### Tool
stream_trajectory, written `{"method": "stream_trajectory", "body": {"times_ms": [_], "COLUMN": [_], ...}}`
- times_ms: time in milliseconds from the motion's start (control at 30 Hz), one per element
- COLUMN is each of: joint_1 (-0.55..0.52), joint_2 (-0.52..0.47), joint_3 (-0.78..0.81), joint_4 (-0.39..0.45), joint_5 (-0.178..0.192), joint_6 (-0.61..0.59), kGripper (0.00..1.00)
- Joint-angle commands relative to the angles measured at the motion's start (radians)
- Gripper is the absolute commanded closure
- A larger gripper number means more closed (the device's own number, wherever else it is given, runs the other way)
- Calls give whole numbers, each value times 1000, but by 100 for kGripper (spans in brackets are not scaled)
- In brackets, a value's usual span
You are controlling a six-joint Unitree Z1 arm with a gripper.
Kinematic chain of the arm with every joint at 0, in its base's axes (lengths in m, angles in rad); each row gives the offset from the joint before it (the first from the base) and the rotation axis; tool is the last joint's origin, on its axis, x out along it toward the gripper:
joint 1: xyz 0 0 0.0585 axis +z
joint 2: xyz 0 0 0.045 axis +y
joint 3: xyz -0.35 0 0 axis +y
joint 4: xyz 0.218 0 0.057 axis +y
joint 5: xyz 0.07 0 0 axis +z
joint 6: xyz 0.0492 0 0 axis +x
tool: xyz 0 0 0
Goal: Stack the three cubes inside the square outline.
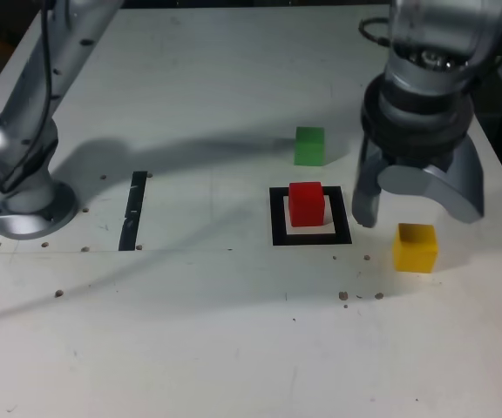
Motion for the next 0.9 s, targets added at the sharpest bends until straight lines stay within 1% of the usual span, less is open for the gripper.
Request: {"method": "stream_trajectory", "body": {"times_ms": [0, 133, 333, 433, 533, 667, 867], "joint_1": [-1, 0, 14, 22, 26, 32, 38], "joint_2": [18, 59, 96, 104, 108, 117, 130], "joint_3": [-9, -21, -16, -2, 10, 15, 20], "joint_4": [-4, -7, -24, -52, -81, -92, -105], "joint_5": [-4, -18, -28, -29, -22, -19, -32], "joint_6": [2, 6, 17, 25, 28, 31, 39], "kGripper": [4, 4, 5, 5, 6, 8, 14]}}
